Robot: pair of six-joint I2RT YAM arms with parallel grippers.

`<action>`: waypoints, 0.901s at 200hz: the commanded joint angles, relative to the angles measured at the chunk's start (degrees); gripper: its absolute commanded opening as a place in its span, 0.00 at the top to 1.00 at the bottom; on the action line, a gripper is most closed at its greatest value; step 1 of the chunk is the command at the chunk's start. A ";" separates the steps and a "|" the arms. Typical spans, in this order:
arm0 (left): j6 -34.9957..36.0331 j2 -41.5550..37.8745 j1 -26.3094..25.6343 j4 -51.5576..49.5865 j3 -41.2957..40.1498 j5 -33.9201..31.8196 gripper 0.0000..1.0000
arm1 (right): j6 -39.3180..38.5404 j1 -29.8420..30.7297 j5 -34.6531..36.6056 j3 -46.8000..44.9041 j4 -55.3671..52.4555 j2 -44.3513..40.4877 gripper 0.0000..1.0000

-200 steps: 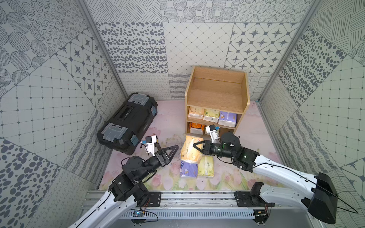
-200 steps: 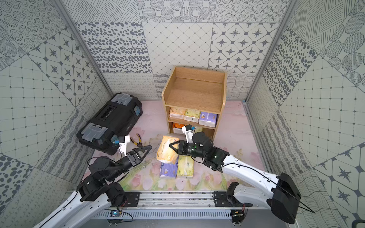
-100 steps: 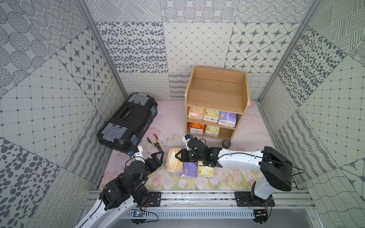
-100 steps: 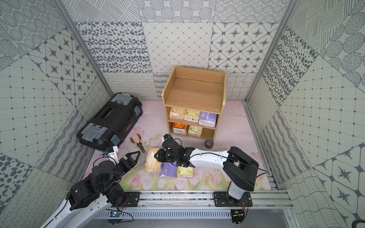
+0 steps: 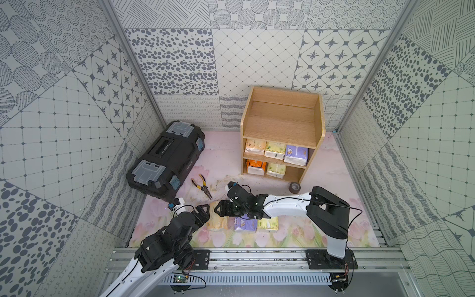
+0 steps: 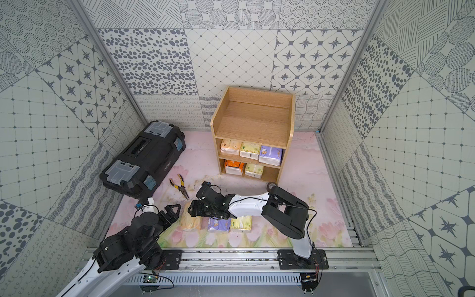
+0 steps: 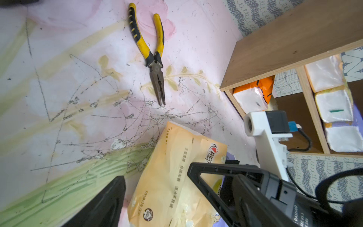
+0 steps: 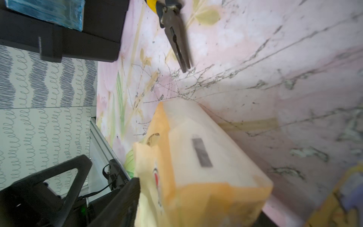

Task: Remove the tissue boxes from the shelf
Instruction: Place the box of tissues at the center of the board, then move the box of tissues to the center of the board.

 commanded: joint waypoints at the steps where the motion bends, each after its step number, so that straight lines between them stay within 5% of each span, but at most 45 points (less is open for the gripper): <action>1: -0.52 0.40 0.04 -0.27 -1.73 -1.15 0.11 | -2.65 0.56 6.82 -2.40 -2.79 -6.95 0.21; 78: 5.53 13.87 0.05 15.60 -7.25 8.34 0.16 | -10.11 1.86 19.01 -13.46 -7.49 -27.51 0.20; 112: 9.40 22.29 0.17 28.25 -8.75 14.52 0.30 | -9.15 1.94 18.66 -18.49 -4.21 -33.31 0.22; 180: 12.79 32.92 0.14 38.24 -9.73 18.10 0.53 | -5.85 1.83 22.04 -21.73 -10.87 -39.05 0.25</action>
